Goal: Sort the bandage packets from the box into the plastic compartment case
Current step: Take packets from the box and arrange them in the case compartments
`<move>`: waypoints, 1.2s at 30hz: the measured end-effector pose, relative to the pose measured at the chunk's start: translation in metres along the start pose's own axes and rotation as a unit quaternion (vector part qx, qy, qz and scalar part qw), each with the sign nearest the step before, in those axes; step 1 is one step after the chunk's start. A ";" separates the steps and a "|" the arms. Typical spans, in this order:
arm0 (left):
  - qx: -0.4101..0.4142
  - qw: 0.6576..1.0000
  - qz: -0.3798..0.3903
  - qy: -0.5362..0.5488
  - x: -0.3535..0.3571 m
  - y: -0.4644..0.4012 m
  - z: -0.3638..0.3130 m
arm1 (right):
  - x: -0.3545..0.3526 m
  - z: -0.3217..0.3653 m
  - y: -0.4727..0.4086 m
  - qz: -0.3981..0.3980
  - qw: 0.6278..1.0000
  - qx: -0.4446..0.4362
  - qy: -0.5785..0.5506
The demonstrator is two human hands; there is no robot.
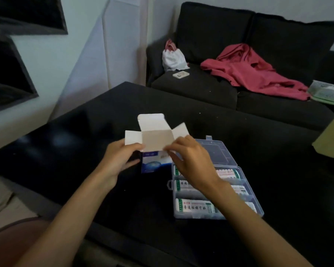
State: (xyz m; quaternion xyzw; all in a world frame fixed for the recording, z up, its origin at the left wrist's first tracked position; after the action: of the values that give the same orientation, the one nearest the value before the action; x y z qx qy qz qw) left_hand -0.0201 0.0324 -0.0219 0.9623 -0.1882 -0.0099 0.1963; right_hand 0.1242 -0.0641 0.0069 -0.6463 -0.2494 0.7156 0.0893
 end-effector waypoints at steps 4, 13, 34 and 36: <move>0.112 0.993 -0.027 -0.036 -0.003 0.013 -0.011 | 0.007 0.007 0.021 -0.004 0.999 -0.037 -0.012; 0.124 0.984 -0.035 -0.126 -0.014 0.008 -0.004 | 0.021 0.032 0.024 0.068 0.996 -0.018 -0.057; 0.183 0.961 -0.132 -0.162 -0.013 0.007 -0.011 | 0.066 0.030 -0.040 0.361 0.901 0.198 -0.137; 0.190 0.957 -0.136 -0.174 -0.011 0.008 -0.011 | 0.065 0.030 -0.039 0.342 0.906 0.203 -0.145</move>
State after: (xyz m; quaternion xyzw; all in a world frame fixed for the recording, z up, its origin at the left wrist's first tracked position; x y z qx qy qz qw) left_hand -0.0325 0.0333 -0.0094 0.9817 -0.0855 -0.1675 -0.0288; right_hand 0.0779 -0.0088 -0.0309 -0.5487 0.1277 0.8233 -0.0690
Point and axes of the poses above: each hand's wrist, its own y-axis away from the middle knuckle, its own x-axis out of the palm, z = x × y, the point moved 3 cm from there along -y, towards the middle knuckle, and after that the axes turned 11 degrees about -x, right-handed, at the moved point
